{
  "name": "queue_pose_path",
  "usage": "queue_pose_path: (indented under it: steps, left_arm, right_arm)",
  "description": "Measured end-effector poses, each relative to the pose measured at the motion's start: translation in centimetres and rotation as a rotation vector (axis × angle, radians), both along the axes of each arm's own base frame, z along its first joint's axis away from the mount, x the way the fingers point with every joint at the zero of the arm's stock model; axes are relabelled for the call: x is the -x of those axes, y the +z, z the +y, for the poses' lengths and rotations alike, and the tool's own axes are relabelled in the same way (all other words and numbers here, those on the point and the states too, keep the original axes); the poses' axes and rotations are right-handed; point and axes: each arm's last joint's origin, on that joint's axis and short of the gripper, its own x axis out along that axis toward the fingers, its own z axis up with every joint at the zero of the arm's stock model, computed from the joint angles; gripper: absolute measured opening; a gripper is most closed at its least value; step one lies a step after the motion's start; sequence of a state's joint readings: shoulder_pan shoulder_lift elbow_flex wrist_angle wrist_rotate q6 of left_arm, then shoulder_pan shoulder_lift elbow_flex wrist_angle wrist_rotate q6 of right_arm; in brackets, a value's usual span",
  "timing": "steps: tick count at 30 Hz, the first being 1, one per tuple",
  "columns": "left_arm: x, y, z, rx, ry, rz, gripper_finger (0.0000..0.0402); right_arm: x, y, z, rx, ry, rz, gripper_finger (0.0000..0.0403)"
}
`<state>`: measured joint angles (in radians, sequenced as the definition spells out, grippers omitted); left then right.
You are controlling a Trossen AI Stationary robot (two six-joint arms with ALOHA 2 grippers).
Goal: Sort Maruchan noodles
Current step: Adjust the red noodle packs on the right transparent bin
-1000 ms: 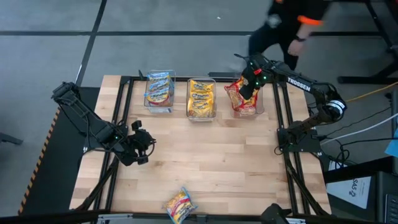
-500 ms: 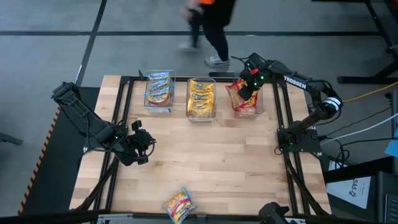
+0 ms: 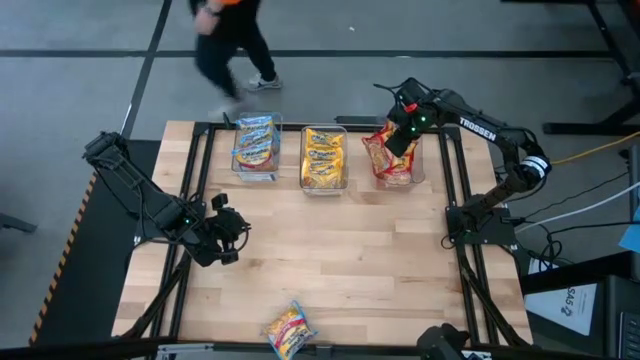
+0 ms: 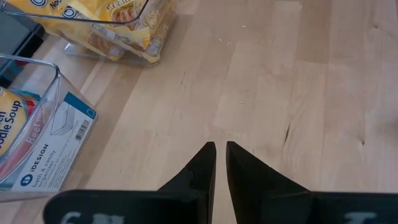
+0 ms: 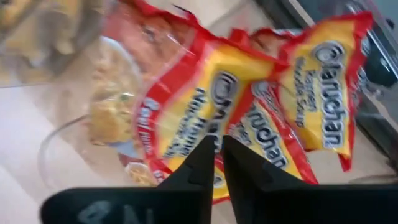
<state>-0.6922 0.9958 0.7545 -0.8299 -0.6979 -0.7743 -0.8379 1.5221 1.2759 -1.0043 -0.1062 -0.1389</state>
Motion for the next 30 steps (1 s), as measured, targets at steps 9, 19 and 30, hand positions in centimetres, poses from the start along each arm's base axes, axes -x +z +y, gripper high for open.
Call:
queue_pose_path:
  steps: [9, 19, 30]
  left_arm:
    - [0.0, 0.0, 0.0, 0.0, 0.0, 0.0, 0.0033]
    - [0.0, 0.0, 0.0, 0.0, 0.0, 0.0, 0.0033]
    - [0.0, 0.0, 0.0, 0.0, 0.0, 0.0, 0.0033]
  right_arm:
    - [-0.2, -0.7, 0.3, -0.083, 0.031, -0.069, 0.0136]
    - [0.0, -0.8, 0.2, -0.04, 0.003, -0.019, 0.0222]
    - [-0.7, -2.4, -0.4, -0.124, -0.026, -0.019, 0.0225]
